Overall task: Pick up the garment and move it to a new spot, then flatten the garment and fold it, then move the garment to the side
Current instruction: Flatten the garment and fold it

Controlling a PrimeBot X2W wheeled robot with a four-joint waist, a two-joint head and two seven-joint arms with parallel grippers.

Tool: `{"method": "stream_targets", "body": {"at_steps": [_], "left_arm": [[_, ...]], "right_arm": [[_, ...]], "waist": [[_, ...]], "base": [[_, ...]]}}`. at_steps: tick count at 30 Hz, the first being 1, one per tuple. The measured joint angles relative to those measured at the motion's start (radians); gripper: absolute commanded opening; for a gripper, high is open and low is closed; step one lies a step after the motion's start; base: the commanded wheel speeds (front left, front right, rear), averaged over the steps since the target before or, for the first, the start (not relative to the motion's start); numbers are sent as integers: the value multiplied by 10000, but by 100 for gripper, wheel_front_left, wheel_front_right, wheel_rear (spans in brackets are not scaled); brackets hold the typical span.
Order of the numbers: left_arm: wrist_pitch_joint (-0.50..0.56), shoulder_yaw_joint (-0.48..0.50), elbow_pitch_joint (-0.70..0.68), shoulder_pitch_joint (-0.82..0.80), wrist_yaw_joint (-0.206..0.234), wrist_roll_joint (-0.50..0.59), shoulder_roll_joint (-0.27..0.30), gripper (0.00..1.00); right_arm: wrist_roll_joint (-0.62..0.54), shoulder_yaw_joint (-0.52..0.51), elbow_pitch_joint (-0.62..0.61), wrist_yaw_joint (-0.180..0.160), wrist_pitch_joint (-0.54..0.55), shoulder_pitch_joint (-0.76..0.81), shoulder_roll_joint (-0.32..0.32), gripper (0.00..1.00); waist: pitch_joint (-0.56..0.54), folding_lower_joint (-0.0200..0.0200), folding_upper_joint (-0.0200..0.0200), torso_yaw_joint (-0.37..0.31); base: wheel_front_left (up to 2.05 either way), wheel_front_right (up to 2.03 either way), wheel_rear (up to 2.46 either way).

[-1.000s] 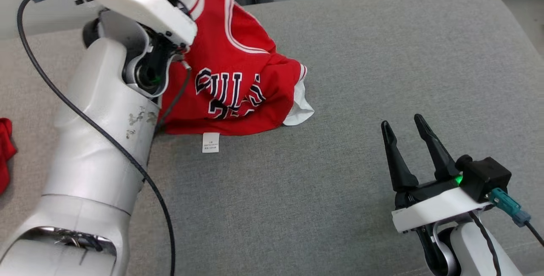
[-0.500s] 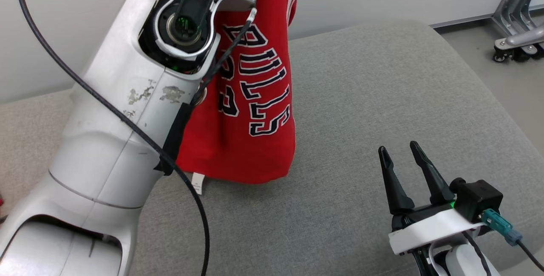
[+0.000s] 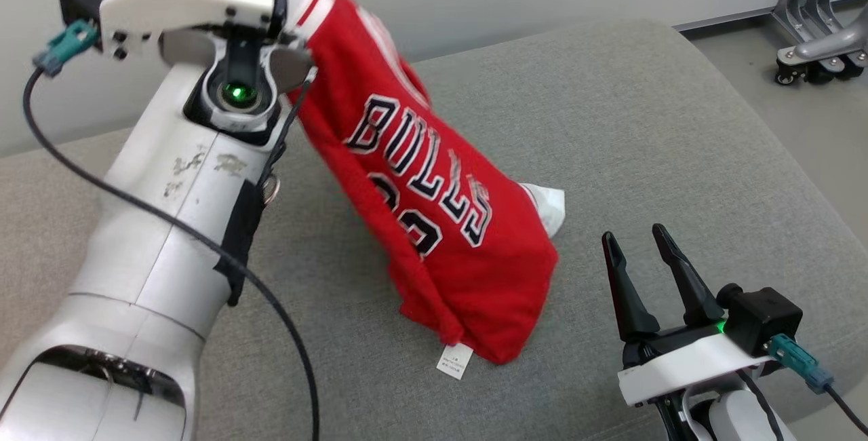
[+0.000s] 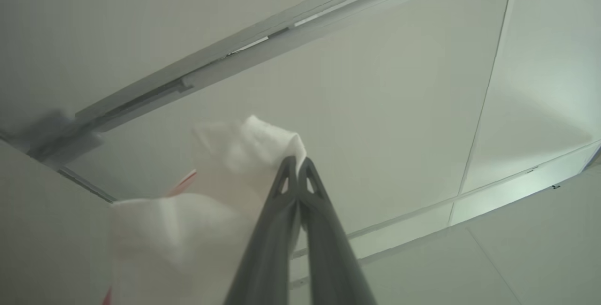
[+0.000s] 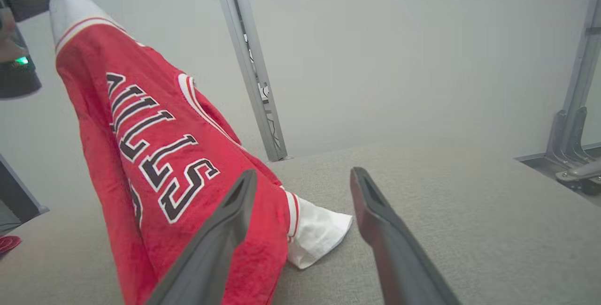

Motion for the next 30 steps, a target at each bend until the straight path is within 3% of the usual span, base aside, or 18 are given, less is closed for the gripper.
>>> {"method": "stream_targets", "body": {"at_steps": [4,10,14,15,16,17,18,21,26,30], "left_arm": [[-42,552,1772,667,-616,548,460,0],[-44,1080,2698,1032,-1590,2391,1070,0],[-46,920,2719,1274,-1751,3831,1218,0],[-44,836,2704,1406,-1751,4337,1229,17],[-42,823,2663,1525,-1733,4765,1246,45],[-44,805,2598,1603,-1657,5200,1287,87],[-46,899,2353,1764,-1465,5975,1409,100],[-44,1156,1747,2204,-1252,7068,1488,100],[-46,2462,-934,3680,-658,9651,1797,100],[-44,3331,-3183,5474,-316,11306,1526,100]], "right_arm": [[-19,-35,-6,0,0,-91,0,100],[-12,10,-12,0,2,-174,-86,100],[2,75,-25,0,0,-179,-146,100],[6,109,-27,0,2,-180,-150,100],[15,136,-29,0,0,-182,-155,100],[17,173,-27,0,2,-184,-173,100],[33,251,-21,0,0,-205,-173,100],[107,376,-10,0,2,-226,-180,100],[268,552,27,0,0,-238,-274,100],[453,823,109,0,2,-91,-378,100]], "waist": [[178,0,0,214],[370,0,0,489],[437,0,0,644],[452,0,0,694],[466,0,0,743],[478,0,0,788],[495,0,0,871],[511,0,0,997],[495,0,0,1255],[459,0,0,1446]], "base": [[0,0,0],[0,0,0],[0,0,0],[0,0,0],[0,0,0],[0,0,0],[0,0,0],[0,0,0],[0,0,0],[0,0,0]]}}
